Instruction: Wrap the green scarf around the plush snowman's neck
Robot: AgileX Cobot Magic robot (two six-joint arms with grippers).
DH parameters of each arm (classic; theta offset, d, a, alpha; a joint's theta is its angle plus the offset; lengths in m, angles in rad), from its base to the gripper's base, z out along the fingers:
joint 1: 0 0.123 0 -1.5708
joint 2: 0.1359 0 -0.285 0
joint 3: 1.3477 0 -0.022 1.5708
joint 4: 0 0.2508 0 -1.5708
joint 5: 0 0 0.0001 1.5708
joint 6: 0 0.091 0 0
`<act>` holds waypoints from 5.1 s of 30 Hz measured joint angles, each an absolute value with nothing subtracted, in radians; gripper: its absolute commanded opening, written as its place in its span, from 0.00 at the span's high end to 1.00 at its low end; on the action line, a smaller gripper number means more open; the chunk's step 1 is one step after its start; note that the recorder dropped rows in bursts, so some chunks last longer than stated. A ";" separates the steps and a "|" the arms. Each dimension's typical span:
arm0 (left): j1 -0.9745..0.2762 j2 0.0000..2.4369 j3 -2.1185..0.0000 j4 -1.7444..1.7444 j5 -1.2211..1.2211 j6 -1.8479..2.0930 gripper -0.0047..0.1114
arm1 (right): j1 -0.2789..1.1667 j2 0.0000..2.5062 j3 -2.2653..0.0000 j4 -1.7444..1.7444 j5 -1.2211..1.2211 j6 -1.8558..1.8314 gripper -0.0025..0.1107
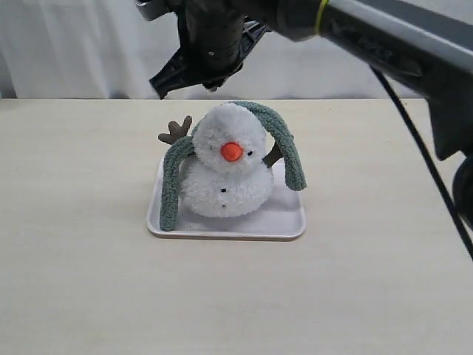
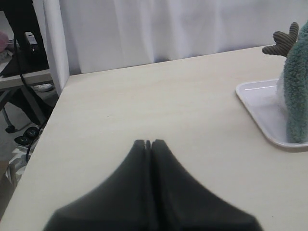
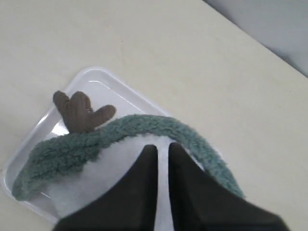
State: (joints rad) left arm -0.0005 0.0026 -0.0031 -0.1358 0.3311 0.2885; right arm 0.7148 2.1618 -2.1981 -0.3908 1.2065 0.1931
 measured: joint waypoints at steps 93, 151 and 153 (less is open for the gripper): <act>-0.001 0.003 -0.003 -0.136 0.331 0.289 0.96 | 0.503 1.914 -1.476 0.145 1.024 -0.140 0.54; -0.001 0.003 -0.003 -0.136 0.331 0.289 0.96 | 0.930 2.120 -1.476 -0.184 0.557 0.624 0.38; -0.001 0.003 -0.003 -0.136 0.331 0.289 0.96 | 0.930 2.137 -1.476 -0.184 0.540 0.647 0.38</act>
State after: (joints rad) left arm -0.0005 0.0026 -0.0031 -0.1358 0.3311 0.2885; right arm 0.9302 2.1368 -1.4760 -0.1842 0.5399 0.6466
